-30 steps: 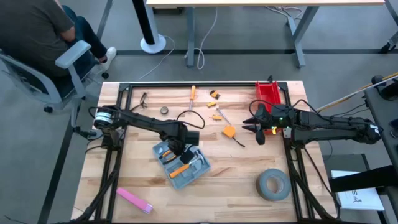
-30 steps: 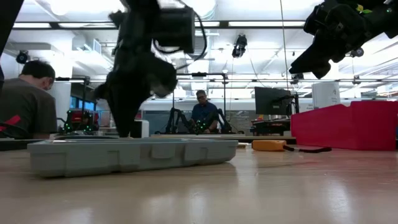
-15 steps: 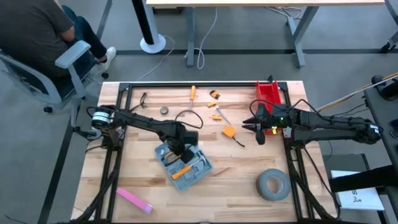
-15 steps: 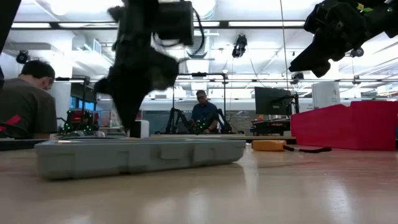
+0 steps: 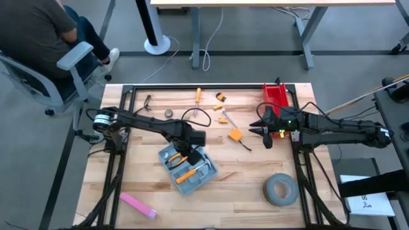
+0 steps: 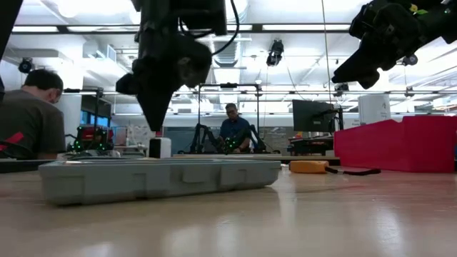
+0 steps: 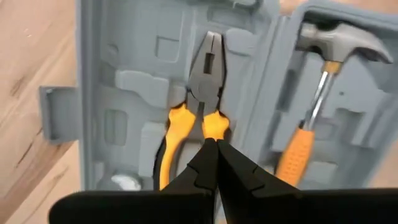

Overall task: Prefit tool cases
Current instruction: Put the yellow pliers into the gray pre-fit tool case

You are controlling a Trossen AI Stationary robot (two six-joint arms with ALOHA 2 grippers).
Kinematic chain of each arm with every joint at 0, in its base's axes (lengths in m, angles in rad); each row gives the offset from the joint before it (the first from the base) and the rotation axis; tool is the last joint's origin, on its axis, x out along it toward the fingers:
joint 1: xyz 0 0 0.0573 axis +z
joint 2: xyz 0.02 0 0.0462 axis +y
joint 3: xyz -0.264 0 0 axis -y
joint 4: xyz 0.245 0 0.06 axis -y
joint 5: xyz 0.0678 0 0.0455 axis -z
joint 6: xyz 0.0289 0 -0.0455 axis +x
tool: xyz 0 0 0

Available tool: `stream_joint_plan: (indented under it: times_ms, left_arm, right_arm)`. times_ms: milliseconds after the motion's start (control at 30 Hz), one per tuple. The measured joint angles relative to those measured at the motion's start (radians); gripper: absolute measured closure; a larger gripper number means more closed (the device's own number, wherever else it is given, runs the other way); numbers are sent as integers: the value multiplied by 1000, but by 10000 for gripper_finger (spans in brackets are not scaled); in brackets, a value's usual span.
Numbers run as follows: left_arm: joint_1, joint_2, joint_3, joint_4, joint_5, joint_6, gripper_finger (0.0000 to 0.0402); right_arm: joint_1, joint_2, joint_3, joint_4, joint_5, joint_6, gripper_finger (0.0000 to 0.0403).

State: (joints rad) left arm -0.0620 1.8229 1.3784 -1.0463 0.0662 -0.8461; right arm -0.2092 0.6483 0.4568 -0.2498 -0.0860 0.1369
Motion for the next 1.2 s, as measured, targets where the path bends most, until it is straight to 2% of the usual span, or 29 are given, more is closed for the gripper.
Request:
stream_joint_plan:
  times_ms: [100,267,400,533,733,833,967,1200]
  left_arm:
    - [4,7,-54,66,-2,1,401]
    - [8,23,-187,278,25,0,401]
    - [7,28,-229,315,27,-13,401]
    - [6,11,-188,254,24,-4,401]
    - [6,-3,-18,61,-73,39,402]
    - [6,0,31,16,-80,49,402]
    - [2,-2,62,-42,-5,42,402]
    - [-50,-2,28,-53,164,-4,402]
  right_arm:
    - [0,0,0,0,0,1,309]
    - [0,0,0,0,0,1,318]
    - [0,0,1,-5,0,2,323]
    - [0,0,12,-5,0,2,325]
    - [0,0,13,-7,0,1,314]
    - [0,0,13,-11,0,2,310]
    - [0,0,13,-16,0,2,306]
    - [0,0,13,-28,0,-3,316]
